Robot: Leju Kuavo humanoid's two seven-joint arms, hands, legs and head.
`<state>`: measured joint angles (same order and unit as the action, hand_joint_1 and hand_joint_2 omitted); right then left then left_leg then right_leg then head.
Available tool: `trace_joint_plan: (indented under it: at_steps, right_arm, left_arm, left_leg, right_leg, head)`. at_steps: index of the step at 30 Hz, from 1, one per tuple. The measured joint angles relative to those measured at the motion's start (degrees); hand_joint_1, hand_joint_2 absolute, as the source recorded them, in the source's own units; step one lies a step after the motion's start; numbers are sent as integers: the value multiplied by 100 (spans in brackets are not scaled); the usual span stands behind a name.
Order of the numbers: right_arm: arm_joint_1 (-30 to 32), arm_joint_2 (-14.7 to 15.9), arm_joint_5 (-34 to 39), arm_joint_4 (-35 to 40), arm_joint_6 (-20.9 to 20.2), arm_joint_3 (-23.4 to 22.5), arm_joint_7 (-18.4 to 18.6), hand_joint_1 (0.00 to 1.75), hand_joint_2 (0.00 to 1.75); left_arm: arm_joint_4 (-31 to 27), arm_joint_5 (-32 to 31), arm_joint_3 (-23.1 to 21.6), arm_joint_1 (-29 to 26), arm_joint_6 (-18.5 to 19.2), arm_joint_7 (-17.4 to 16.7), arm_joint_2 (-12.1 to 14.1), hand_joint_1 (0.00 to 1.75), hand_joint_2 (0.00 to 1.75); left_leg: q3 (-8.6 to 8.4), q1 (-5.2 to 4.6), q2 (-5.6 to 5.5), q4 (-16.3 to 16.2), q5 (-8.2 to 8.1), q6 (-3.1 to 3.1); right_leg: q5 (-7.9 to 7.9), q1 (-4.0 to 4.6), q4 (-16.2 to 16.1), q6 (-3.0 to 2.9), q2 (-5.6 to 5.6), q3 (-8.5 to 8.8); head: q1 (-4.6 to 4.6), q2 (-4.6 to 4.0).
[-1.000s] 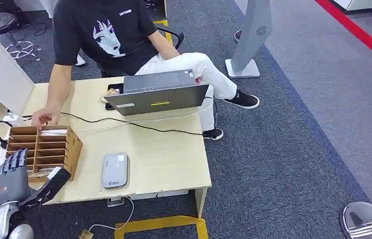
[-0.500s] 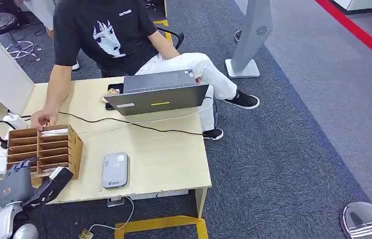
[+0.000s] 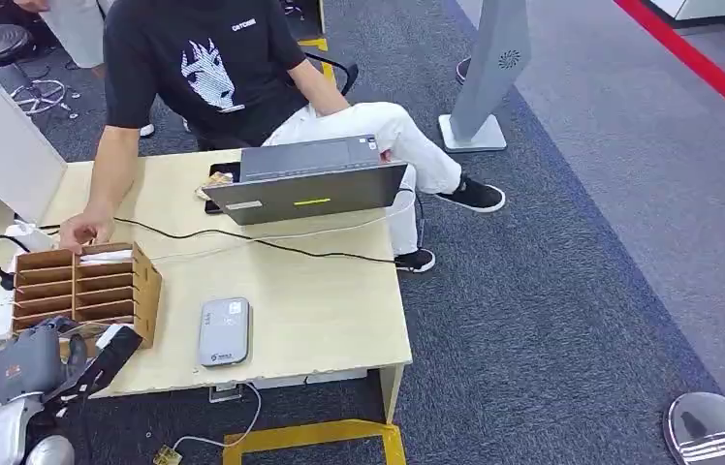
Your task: Pass the card to the sensor for recognition and then transmit it.
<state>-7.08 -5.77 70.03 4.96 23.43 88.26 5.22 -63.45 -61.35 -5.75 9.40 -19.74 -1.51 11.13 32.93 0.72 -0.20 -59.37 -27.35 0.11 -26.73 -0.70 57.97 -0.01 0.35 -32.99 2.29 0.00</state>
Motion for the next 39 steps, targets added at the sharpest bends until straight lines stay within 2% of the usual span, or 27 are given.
trace_joint_plan:
  at_steps: [8, 13, 16, 21, 28, 33, 39]
  right_arm:
    - [-1, 0, 13, 0, 0, 0, 0, 0, 175]
    - [0, 0, 42, 0, 0, 0, 0, 0, 175]
    - [0, 0, 83, 0, 7, 0, -7, 0, 175]
    - [1, 0, 162, 0, 15, 0, -35, 0, 175]
    - [7, 0, 300, 0, 35, 0, -35, 0, 175]
    - [11, 0, 361, -2, 33, 0, -35, 0, 175]
    - [10, 0, 376, -7, 31, 0, -35, 0, 175]
  left_arm:
    - [0, 2, 0, -6, -13, -22, 7, 175, 175]
    - [-136, 107, 0, -29, -219, 116, 4, 175, 175]
    - [-525, 101, 0, -49, -326, 228, -4, 175, 175]
    - [-1583, 90, -139, -49, -596, 398, -35, 175, 175]
    - [-2809, -214, -396, -109, -911, 389, -15, 175, 175]
    - [-3207, -225, -396, -89, -909, 251, 162, 175, 175]
    - [-3239, -96, -367, 4, -806, 203, 324, 175, 175]
  left_leg:
    - [0, 0, 0, 0, 0, 0]
    - [0, 0, -1, 0, 0, 0]
    - [1, 0, -1, -1, 0, 0]
    - [2, -1, -2, -1, 0, 0]
    - [1, 0, -2, -2, 0, 0]
    - [0, 2, -2, -1, 1, 0]
    - [0, 2, -2, -1, 2, -3]
  right_leg:
    - [0, 0, 0, 0, 0, 0]
    - [0, 0, 0, 0, -1, -1]
    - [0, 0, 0, 0, -2, -1]
    - [1, 0, 0, 2, -2, -1]
    - [1, 0, 0, 2, -2, 0]
    - [1, 0, 1, 1, -1, -1]
    - [1, 1, 2, 1, -2, 0]
  head:
    - [0, 0]
    - [0, 0]
    - [0, 0]
    - [0, 0]
    - [2, 0]
    - [0, 0]
    - [0, 0]
